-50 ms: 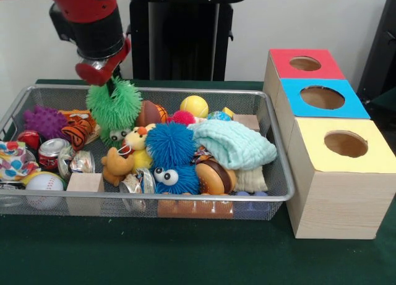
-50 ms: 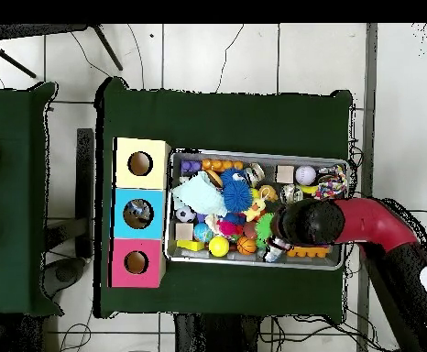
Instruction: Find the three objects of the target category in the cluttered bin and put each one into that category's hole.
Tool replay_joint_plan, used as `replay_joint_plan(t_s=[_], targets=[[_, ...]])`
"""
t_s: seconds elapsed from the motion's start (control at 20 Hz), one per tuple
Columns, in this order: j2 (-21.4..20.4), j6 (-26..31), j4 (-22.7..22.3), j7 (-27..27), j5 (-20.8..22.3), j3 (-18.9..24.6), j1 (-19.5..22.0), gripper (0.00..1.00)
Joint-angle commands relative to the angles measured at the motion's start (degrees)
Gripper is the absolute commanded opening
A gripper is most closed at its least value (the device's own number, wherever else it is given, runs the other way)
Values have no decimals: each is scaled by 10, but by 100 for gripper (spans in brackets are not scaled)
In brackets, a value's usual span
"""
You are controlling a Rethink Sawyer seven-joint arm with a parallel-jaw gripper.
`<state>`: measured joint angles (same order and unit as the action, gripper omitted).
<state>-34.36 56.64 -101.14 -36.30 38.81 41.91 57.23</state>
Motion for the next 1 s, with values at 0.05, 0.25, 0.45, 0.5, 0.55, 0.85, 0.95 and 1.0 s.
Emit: replay_joint_plan(t_s=[0.05, 0.25, 0.45, 0.5, 0.55, 0.85, 0.95, 1.0], targets=[[6, -84, -107, 2, -21, 56, 4, 0], [2, -110, -122, -11, -18, 55, 5, 0], [7, -122, -121, -7, -12, 48, 5, 0], [6, -121, -119, -4, -13, 49, 5, 0], [7, -122, -117, -3, -13, 48, 5, 0], [16, -124, -104, 4, -8, 45, 4, 0], [19, -127, -101, 3, -7, 45, 3, 0], [16, -129, -98, -1, -6, 43, 1, 0]])
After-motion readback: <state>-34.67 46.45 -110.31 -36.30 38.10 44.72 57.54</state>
